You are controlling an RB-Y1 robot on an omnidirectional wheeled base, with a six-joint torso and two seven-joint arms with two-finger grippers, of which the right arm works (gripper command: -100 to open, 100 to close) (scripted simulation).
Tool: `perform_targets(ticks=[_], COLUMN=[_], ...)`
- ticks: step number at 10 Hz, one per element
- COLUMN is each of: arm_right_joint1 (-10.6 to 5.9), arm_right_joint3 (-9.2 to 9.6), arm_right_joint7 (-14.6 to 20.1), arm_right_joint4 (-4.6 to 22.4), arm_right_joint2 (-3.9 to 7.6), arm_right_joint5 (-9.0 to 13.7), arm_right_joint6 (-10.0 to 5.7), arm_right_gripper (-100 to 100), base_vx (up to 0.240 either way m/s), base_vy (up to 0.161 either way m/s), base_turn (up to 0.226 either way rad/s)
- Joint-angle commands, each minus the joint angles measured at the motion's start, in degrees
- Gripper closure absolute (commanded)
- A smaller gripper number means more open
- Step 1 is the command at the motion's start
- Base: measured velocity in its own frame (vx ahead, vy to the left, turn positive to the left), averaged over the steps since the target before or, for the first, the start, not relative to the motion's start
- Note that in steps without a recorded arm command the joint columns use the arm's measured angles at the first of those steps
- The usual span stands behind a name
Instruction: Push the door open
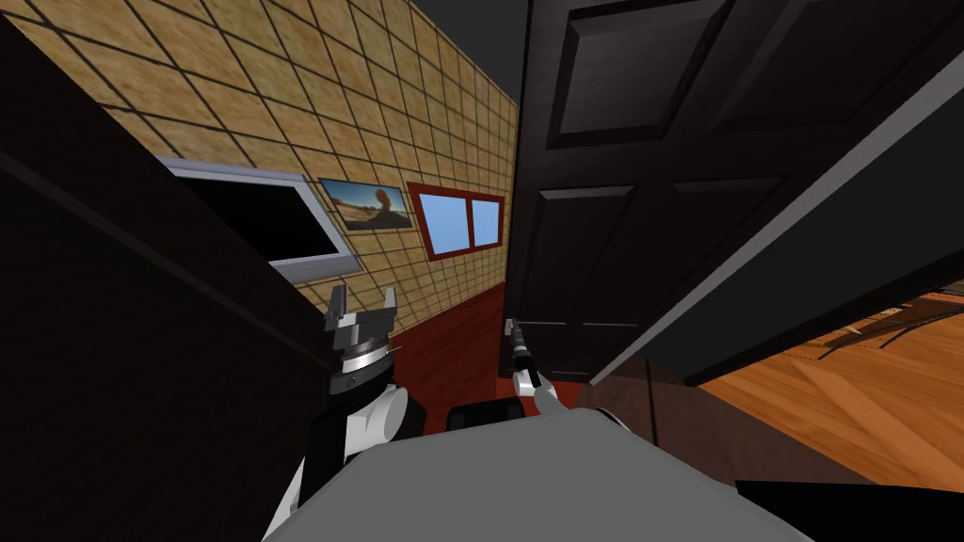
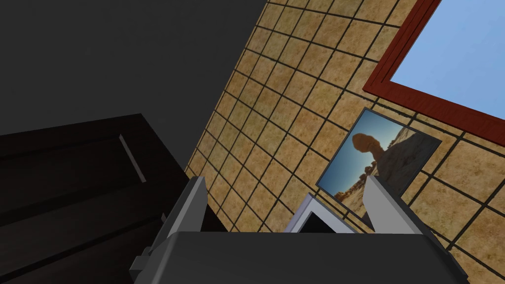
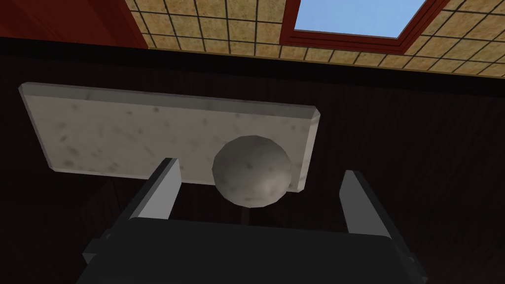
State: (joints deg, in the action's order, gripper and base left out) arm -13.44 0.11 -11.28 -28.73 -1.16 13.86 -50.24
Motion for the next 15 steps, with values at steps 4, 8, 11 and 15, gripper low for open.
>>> perform_targets(ticks=[4,8,11,15], arm_right_joint1=[0.00,-0.02,-0.13,-1.83], arm_right_joint3=[0.00,-0.92,-2.39,-1.25], arm_right_joint7=[0.0,-0.8,-1.9,-3.1], arm_right_joint4=[0.0,-0.1,-0.2,3.4], arm_right_joint2=[0.00,1.47,2.61,3.47], arm_right_joint5=[0.0,0.8,2.0,5.3], arm_right_joint6=[0.00,0.07,0.00,-2.06], arm_right_gripper=[100,100,100,-100], base_vx=[0.004,0.022,0.190,-0.007], base_vy=[0.000,0.005,0.011,-0.038], base_turn=[0.003,-0.007,-0.075,0.030])
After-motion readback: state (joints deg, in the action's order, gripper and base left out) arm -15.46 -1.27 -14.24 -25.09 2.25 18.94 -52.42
